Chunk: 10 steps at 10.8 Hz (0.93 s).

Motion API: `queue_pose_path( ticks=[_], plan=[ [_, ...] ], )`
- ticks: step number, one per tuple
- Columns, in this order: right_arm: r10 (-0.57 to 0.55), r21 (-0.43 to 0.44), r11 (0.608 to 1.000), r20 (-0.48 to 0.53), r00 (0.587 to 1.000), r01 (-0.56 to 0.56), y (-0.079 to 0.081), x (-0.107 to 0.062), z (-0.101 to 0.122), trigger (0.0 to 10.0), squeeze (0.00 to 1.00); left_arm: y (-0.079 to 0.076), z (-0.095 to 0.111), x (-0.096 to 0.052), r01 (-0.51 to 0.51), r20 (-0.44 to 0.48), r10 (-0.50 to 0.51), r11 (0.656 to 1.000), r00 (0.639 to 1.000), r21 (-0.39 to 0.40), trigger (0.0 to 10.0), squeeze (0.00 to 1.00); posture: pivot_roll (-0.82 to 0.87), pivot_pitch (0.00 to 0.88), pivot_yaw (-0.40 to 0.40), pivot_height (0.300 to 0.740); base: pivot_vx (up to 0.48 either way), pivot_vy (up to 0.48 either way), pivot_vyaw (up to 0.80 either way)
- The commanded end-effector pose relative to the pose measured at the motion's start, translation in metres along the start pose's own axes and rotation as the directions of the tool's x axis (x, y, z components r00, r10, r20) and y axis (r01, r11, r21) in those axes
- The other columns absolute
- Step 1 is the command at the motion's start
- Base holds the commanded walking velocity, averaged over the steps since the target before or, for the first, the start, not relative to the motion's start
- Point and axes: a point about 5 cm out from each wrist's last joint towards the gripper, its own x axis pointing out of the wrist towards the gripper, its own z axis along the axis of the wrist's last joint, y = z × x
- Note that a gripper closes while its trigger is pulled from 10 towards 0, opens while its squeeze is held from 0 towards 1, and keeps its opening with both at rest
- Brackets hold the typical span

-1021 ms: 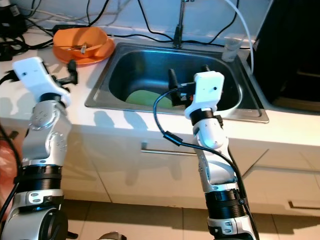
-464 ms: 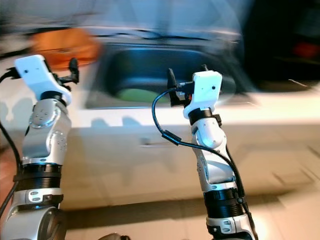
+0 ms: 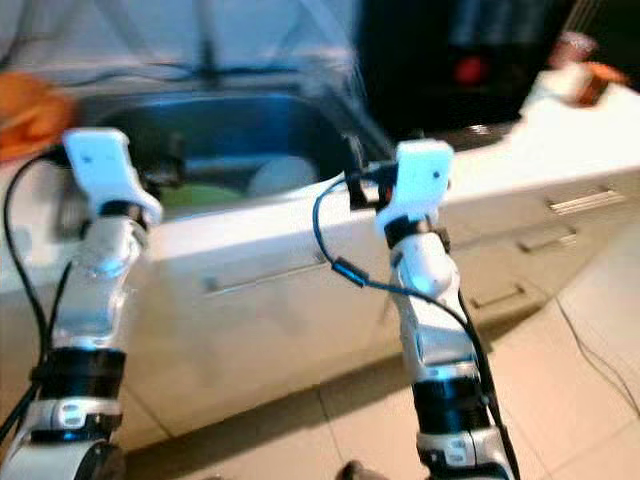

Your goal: Kitchen organization

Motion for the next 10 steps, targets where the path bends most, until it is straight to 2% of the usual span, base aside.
queue_pose_path(
  ticks=[1, 4, 5, 6, 8, 10],
  plan=[
    [-0.011, -0.006, 1.000, 0.004, 1.000, 0.011, -0.005, 0.000, 0.001, 10.0, 0.00, 0.005, 0.004, -0.002, -0.037, 0.026, 0.036, 0.999, 0.999, 0.034, 10.0, 0.00, 0.06, 0.041, -0.038, 0.740, 0.000, 0.000, 0.00],
    [-0.012, -0.008, 1.000, 0.005, 1.000, 0.012, -0.006, -0.001, 0.001, 10.0, 0.00, 0.006, 0.004, -0.003, -0.051, 0.027, 0.050, 0.998, 0.998, 0.044, 10.0, 0.00, 0.06, 0.040, -0.031, 0.740, 0.000, 0.000, 0.00],
    [-0.047, -0.022, 0.999, 0.018, 0.999, 0.048, -0.003, 0.004, -0.001, 10.0, 0.00, 0.016, 0.000, -0.005, -0.034, 0.006, 0.034, 0.991, 0.999, 0.131, 10.0, 0.00, 0.11, 0.039, 0.028, 0.740, 0.000, 0.000, 0.80],
    [-0.050, -0.011, 0.999, 0.017, 0.999, 0.050, 0.001, 0.004, -0.002, 10.0, 0.00, 0.019, 0.002, -0.003, -0.029, 0.011, 0.028, 0.988, 1.000, 0.155, 10.0, 0.00, 0.12, 0.049, 0.028, 0.740, 0.000, 0.000, 0.80],
    [-0.046, 0.000, 0.999, 0.004, 0.999, 0.046, 0.004, 0.007, -0.008, 10.0, 0.00, 0.031, -0.001, -0.001, -0.080, 0.006, 0.080, 0.979, 0.997, 0.190, 10.0, 0.00, 0.12, 0.049, 0.047, 0.740, 0.000, 0.000, 0.80],
    [-0.063, -0.018, 0.998, 0.044, 0.997, 0.063, 0.001, 0.015, 0.001, 10.0, 0.00, 0.024, -0.003, 0.001, -0.045, -0.006, 0.047, 0.979, 0.999, 0.199, 10.0, 0.00, 0.10, 0.067, 0.060, 0.740, 0.000, 0.000, 0.80]
  ],
)
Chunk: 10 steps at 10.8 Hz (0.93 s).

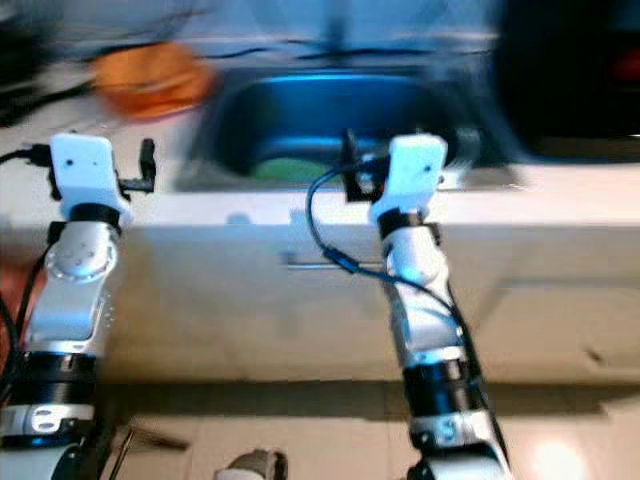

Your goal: Kitchen organization

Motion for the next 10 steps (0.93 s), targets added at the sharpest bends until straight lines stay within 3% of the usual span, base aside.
queue_pose_path(
  ticks=[1, 2, 3, 5, 7, 10],
  plan=[
    [-0.009, -0.015, 1.000, 0.022, 1.000, 0.009, -0.001, 0.002, 0.004, 10.0, 0.00, -0.005, -0.004, 0.000, 0.024, -0.016, -0.024, 1.000, 1.000, -0.005, 10.0, 0.00, 0.09, 0.074, 0.048, 0.740, 0.000, 0.000, 0.79],
    [-0.015, -0.017, 1.000, 0.018, 1.000, 0.016, -0.002, 0.001, 0.003, 10.0, 0.00, -0.008, -0.008, -0.001, 0.031, -0.031, -0.033, 0.999, 0.999, -0.038, 10.0, 0.00, 0.05, 0.071, 0.033, 0.740, 0.000, 0.000, 0.00],
    [-0.011, -0.041, 0.999, 0.029, 1.000, 0.012, -0.005, -0.005, 0.007, 10.0, 0.00, -0.017, -0.023, -0.006, 0.027, -0.084, -0.038, 0.992, 0.996, -0.121, 10.0, 0.00, 0.03, 0.049, 0.005, 0.740, 0.000, 0.000, 0.00],
    [-0.035, -0.089, 0.995, 0.025, 0.999, 0.037, -0.016, -0.007, 0.007, 10.0, 0.00, -0.042, -0.012, -0.005, 0.111, -0.038, -0.122, 0.970, 0.992, -0.217, 10.0, 0.00, 0.01, 0.031, -0.023, 0.740, 0.000, 0.000, 0.00],
    [-0.072, -0.095, 0.993, 0.029, 0.997, 0.074, -0.022, -0.006, 0.010, 10.0, 0.00, -0.047, -0.011, -0.006, 0.133, -0.023, -0.142, 0.966, 0.990, -0.221, 10.0, 0.00, 0.01, 0.036, -0.029, 0.740, 0.000, 0.000, 0.00],
    [-0.126, -0.074, 0.989, -0.017, 0.992, 0.125, -0.031, -0.015, 0.000, 10.0, 0.00, -0.040, -0.015, -0.006, 0.117, -0.024, -0.125, 0.968, 0.992, -0.224, 10.0, 0.00, 0.01, 0.044, -0.045, 0.740, 0.000, 0.000, 0.00]
  ],
)
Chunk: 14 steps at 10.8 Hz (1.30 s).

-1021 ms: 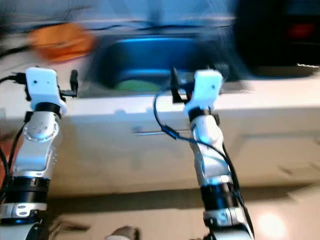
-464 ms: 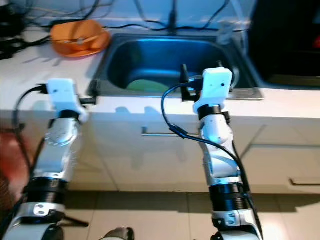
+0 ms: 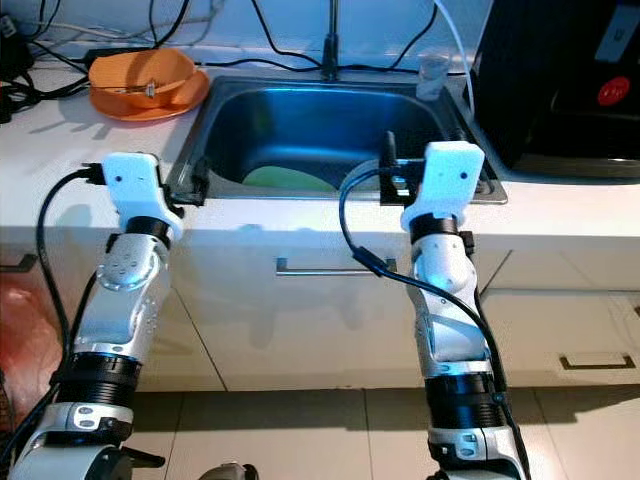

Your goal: Kitchen organization

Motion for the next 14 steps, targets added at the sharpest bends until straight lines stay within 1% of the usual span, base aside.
queue_pose_path(
  ticks=[1, 4, 6, 7, 8, 10, 12, 14],
  plan=[
    [0.002, -0.003, 1.000, -0.006, 1.000, -0.002, -0.003, -0.001, 0.001, 10.0, 0.00, 0.005, -0.001, 0.001, -0.011, 0.000, 0.011, 1.000, 1.000, -0.001, 10.0, 0.00, 0.01, 0.045, -0.049, 0.740, 0.000, 0.266, 0.00],
    [0.017, -0.011, 1.000, -0.003, 1.000, -0.017, -0.002, 0.000, 0.003, 10.0, 0.00, 0.011, 0.000, 0.004, -0.034, -0.001, 0.034, 0.999, 0.999, 0.007, 10.0, 0.00, 0.00, 0.042, -0.060, 0.740, 0.000, 0.440, 0.00],
    [0.017, -0.013, 1.000, -0.003, 1.000, -0.017, -0.004, 0.000, 0.004, 10.0, 0.00, 0.012, 0.001, 0.006, -0.039, 0.002, 0.039, 0.999, 0.999, 0.007, 10.0, 0.00, 0.00, 0.043, -0.057, 0.740, 0.000, 0.452, 0.00],
    [0.010, -0.015, 1.000, -0.003, 1.000, -0.010, -0.005, 0.000, 0.004, 10.0, 0.00, 0.010, 0.001, 0.005, -0.036, 0.007, 0.035, 0.999, 0.999, 0.027, 10.0, 0.00, 0.00, 0.044, -0.052, 0.740, 0.000, 0.315, 0.00],
    [0.006, -0.015, 1.000, -0.004, 1.000, -0.006, -0.006, 0.000, 0.004, 10.0, 0.00, 0.009, 0.003, 0.006, -0.033, 0.019, 0.032, 0.999, 0.999, 0.044, 10.0, 0.00, 0.00, 0.044, -0.052, 0.740, 0.000, 0.000, 0.00],
    [0.002, -0.018, 1.000, -0.004, 1.000, -0.002, -0.006, 0.000, 0.004, 10.0, 0.00, 0.007, 0.007, 0.006, -0.026, 0.035, 0.024, 0.999, 0.999, 0.032, 10.0, 0.00, 0.00, 0.044, -0.048, 0.740, 0.000, 0.000, 0.00],
    [0.008, -0.032, 0.999, -0.002, 1.000, -0.008, -0.007, 0.002, 0.004, 10.0, 0.00, 0.007, 0.015, 0.008, -0.051, 0.068, 0.050, 0.999, 0.996, 0.015, 10.0, 0.00, 0.00, 0.043, -0.048, 0.740, 0.000, 0.000, 0.00],
    [0.010, -0.036, 0.999, 0.004, 1.000, -0.010, -0.006, 0.003, 0.005, 10.0, 0.00, 0.005, 0.017, 0.009, -0.046, 0.071, 0.045, 0.999, 0.996, 0.011, 10.0, 0.00, 0.00, 0.038, -0.046, 0.740, 0.000, 0.000, 0.74]
  ],
)
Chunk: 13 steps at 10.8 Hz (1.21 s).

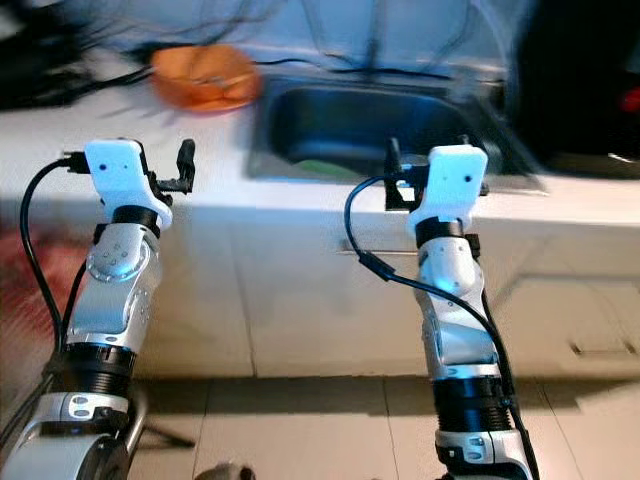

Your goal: Kitchen organization

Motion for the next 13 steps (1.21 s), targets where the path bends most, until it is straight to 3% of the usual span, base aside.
queue_pose_path(
  ticks=[1, 5, 7, 13],
  plan=[
    [-0.009, -0.003, 1.000, 0.020, 1.000, 0.009, -0.001, 0.004, 0.006, 10.0, 0.00, -0.002, 0.005, 0.002, 0.000, 0.017, 0.000, 1.000, 1.000, -0.001, 10.0, 0.00, 0.00, 0.036, -0.045, 0.740, 0.000, 0.000, 0.00],
    [-0.021, 0.002, 1.000, 0.028, 0.999, 0.021, -0.005, 0.007, 0.008, 10.0, 0.00, -0.004, 0.019, 0.008, 0.004, 0.046, -0.002, 0.999, 0.999, -0.040, 10.0, 0.00, -0.01, 0.028, -0.048, 0.740, 0.070, 0.000, 0.00],
    [-0.015, -0.001, 1.000, 0.043, 0.999, 0.015, -0.006, 0.009, 0.012, 10.0, 0.00, -0.003, 0.028, 0.010, -0.008, 0.077, 0.011, 0.999, 0.997, -0.047, 10.0, 0.00, -0.01, 0.026, -0.049, 0.740, 0.296, 0.000, 0.00],
    [0.041, -0.006, 0.999, 0.063, 0.997, -0.040, 0.003, 0.009, 0.014, 10.0, 0.00, -0.002, 0.027, 0.010, -0.028, 0.068, 0.031, 0.999, 0.997, -0.042, 10.0, 0.00, -0.01, 0.024, -0.048, 0.740, 0.444, 0.000, 0.00]
  ],
)
